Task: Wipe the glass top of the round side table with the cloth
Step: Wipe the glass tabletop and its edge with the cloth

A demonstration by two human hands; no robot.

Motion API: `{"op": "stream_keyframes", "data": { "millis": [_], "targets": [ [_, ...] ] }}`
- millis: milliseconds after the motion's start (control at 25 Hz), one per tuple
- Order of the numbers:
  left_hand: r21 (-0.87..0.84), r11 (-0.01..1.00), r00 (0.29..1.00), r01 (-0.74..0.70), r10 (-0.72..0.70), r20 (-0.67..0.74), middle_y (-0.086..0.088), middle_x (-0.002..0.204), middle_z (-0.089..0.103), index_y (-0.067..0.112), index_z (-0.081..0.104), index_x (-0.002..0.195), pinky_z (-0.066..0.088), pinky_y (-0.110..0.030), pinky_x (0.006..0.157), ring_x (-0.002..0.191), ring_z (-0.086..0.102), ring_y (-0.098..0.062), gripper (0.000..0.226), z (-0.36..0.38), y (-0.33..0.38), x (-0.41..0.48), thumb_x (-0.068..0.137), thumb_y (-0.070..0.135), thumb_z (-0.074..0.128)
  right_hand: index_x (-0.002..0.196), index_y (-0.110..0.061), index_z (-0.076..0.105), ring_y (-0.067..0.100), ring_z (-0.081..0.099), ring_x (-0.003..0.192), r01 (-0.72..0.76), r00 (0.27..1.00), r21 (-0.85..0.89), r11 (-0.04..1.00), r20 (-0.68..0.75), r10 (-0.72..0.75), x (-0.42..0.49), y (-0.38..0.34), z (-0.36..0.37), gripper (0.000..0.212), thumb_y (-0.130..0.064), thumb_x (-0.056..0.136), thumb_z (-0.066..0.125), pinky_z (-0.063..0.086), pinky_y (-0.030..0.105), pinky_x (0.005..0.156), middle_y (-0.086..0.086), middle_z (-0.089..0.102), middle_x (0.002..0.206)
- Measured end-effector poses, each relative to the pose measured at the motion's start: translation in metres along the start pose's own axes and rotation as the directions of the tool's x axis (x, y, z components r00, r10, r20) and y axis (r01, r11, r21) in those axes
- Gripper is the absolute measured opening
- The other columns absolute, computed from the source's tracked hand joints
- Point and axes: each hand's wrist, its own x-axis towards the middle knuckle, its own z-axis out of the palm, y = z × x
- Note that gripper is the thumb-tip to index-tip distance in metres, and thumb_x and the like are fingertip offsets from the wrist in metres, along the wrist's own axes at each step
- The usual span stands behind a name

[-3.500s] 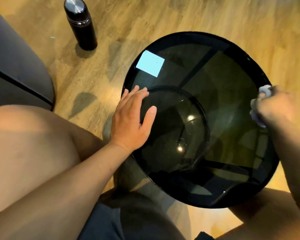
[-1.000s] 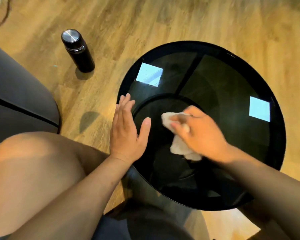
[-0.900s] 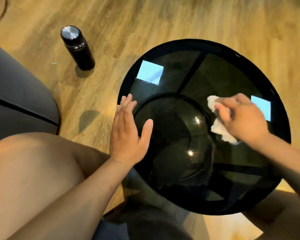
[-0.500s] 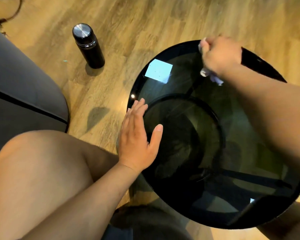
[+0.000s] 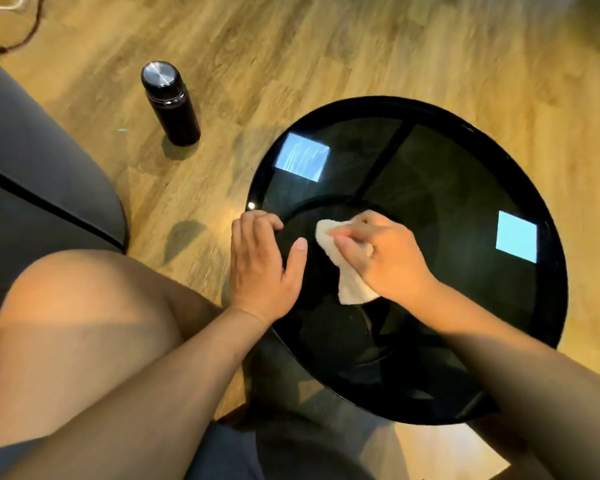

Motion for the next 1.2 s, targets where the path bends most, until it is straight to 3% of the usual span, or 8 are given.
{"op": "stream_keyframes", "data": {
  "millis": [200,360,520,760,880,960,1080,1200],
  "targets": [
    [-0.022,1.000,0.997,0.017,-0.015,0.080,-0.016,0.136,0.047,0.007,0.043,0.127,0.030,-0.050,0.115,0.137,0.036,-0.027,0.046,0.002,0.002,0.001,0.092,0.037,0.048,0.098,-0.033,0.075,0.024,0.066,0.096,-0.163,0.985,-0.192,0.968,-0.086,0.149,-0.073,0.067,-0.054,0.032,-0.045,0.084,0.049,0.048,0.033,0.084,0.002,0.067,0.105],
    [-0.056,0.997,0.994,0.051,-0.045,0.103,-0.013,0.149,0.040,0.006,0.040,0.136,0.004,-0.035,0.124,0.148,0.022,-0.024,0.052,0.002,-0.002,0.002,0.095,0.038,0.045,0.110,-0.018,0.072,0.037,0.062,0.100,-0.352,0.921,-0.365,0.862,-0.297,0.251,0.000,0.119,-0.082,0.047,-0.044,0.091,0.038,0.046,0.039,0.085,0.017,0.068,0.106],
    [-0.064,0.996,0.991,0.059,-0.051,0.120,-0.012,0.152,0.039,0.008,0.039,0.138,0.000,-0.031,0.123,0.149,0.021,-0.023,0.054,0.004,-0.003,0.003,0.095,0.040,0.045,0.111,-0.014,0.067,0.046,0.061,0.095,-0.532,0.827,-0.364,0.764,-0.418,0.376,0.075,0.098,-0.063,0.044,-0.039,0.093,0.035,0.048,0.047,0.083,0.025,0.064,0.104],
    [-0.161,0.986,0.995,0.048,-0.034,0.091,-0.017,0.152,0.039,0.003,0.039,0.140,0.007,-0.034,0.124,0.148,0.024,-0.025,0.061,-0.002,-0.001,0.003,0.094,0.042,0.041,0.079,-0.020,0.070,0.023,0.066,0.074,-0.067,0.998,-0.290,0.955,-0.035,0.060,0.066,-0.052,0.034,0.042,-0.046,0.086,0.038,0.049,0.033,0.062,0.001,0.067,0.078],
    [-0.397,0.904,0.987,0.159,-0.155,0.043,-0.012,0.152,0.037,0.012,0.039,0.137,0.017,-0.034,0.122,0.147,0.023,-0.019,0.052,-0.008,0.007,0.010,0.093,0.040,0.039,0.092,-0.026,0.075,0.020,0.064,0.081,0.175,0.982,-0.071,0.982,0.083,-0.169,0.031,-0.062,0.040,0.036,-0.044,0.092,0.044,0.053,0.039,0.065,-0.002,0.066,0.086],
    [-0.369,0.915,0.986,0.163,-0.135,0.102,-0.007,0.152,0.037,0.012,0.043,0.133,0.009,-0.028,0.122,0.148,0.020,-0.017,0.048,-0.009,0.010,0.023,0.094,0.039,0.038,0.101,-0.026,0.075,0.022,0.065,0.087,0.195,0.979,-0.072,0.978,0.081,-0.189,0.014,-0.025,0.017,0.032,-0.043,0.092,0.049,0.055,0.041,0.070,0.002,0.067,0.095],
    [-0.062,0.998,0.975,-0.028,0.041,0.217,-0.012,0.153,0.040,0.009,0.045,0.134,-0.004,-0.040,0.123,0.150,0.018,-0.022,0.052,0.001,0.007,0.028,0.096,0.043,0.039,0.110,-0.026,0.073,0.026,0.065,0.095,0.074,0.993,-0.257,0.964,-0.068,-0.095,0.012,0.050,-0.040,0.037,-0.044,0.095,0.045,0.053,0.040,0.080,0.007,0.066,0.103],
    [-0.167,0.983,0.989,0.070,-0.046,0.143,-0.013,0.152,0.042,0.006,0.047,0.131,-0.001,-0.033,0.123,0.149,0.022,-0.021,0.051,0.002,0.002,0.028,0.094,0.040,0.044,0.115,-0.019,0.065,0.041,0.061,0.097,-0.293,0.949,-0.436,0.851,-0.237,0.205,0.044,0.127,-0.093,0.046,-0.045,0.095,0.033,0.051,0.047,0.083,0.021,0.064,0.105]
  ]
}}
